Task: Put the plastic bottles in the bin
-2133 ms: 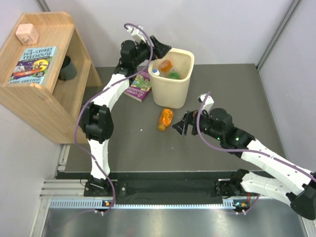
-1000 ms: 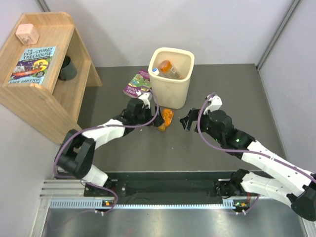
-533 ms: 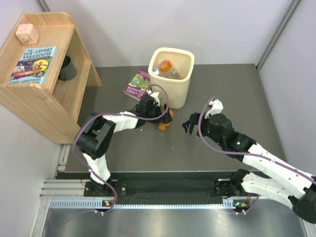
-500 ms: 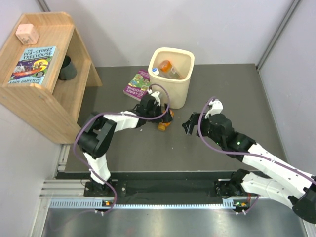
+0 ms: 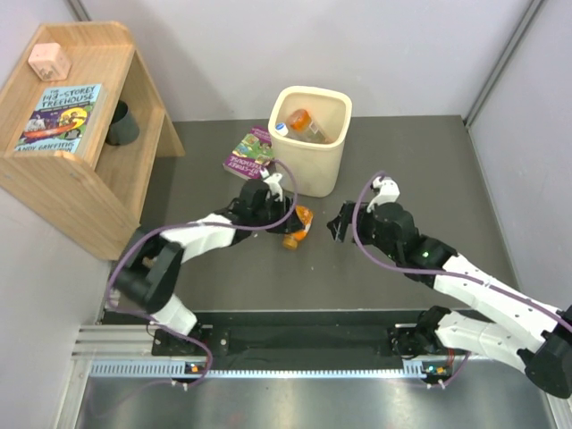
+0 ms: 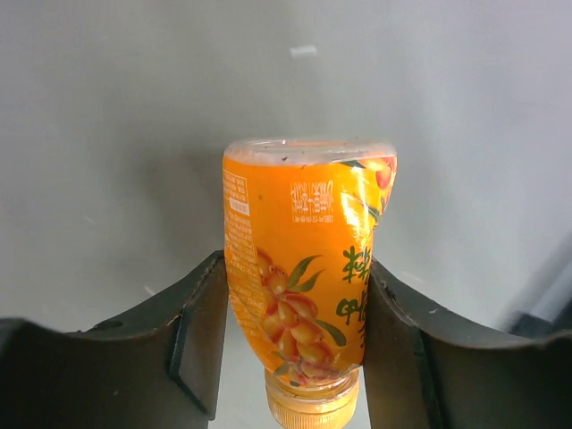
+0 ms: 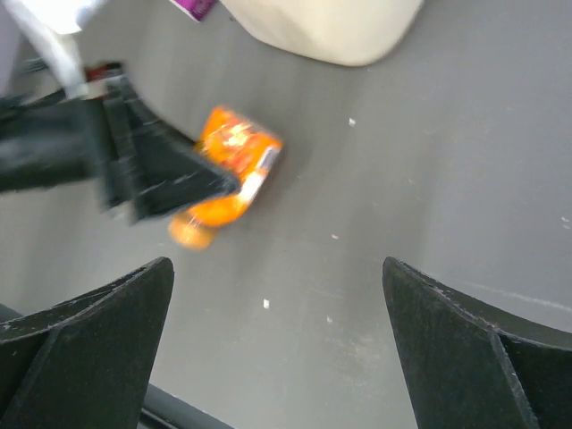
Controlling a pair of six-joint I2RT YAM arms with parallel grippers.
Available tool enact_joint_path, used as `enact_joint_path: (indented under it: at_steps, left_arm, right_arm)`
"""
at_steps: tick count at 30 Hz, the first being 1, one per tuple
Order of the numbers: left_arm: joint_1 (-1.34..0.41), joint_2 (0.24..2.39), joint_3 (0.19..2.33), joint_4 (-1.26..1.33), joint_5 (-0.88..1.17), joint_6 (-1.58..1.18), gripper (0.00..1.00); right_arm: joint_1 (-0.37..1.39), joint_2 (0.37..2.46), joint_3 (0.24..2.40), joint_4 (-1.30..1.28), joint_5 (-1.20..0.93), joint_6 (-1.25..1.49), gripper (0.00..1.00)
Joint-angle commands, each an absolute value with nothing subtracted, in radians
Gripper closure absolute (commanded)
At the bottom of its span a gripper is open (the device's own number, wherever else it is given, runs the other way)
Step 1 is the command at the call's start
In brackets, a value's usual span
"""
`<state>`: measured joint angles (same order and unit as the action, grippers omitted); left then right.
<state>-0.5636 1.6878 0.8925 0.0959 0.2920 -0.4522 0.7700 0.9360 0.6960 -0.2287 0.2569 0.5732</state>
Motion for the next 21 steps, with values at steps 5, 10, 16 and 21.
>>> enact_joint_path:
  at_steps: [5,10,16,21]
  left_arm:
    - [-0.532,1.333,0.759,0.579,0.731,-0.768,1.0]
    - [-0.529,1.413,0.752,0.958,0.94,-1.091,1.0]
    - [-0.529,1.442,0.744,1.114,0.974,-1.201,1.0]
    - [-0.529,1.405,0.745,1.029,0.963,-1.138,1.0]
  right_arm:
    - [0.749,0.96,0.742,0.089,-0.058,0.65,0.0]
    - [0.747,0.973,0.758,0.216,-0.182,0.686,0.0]
    - [0.741,0.951,0.775,0.29,-0.215,0.692,0.0]
    - [0.707,0.946,0.798,0.292,-0.245,0.693,0.01]
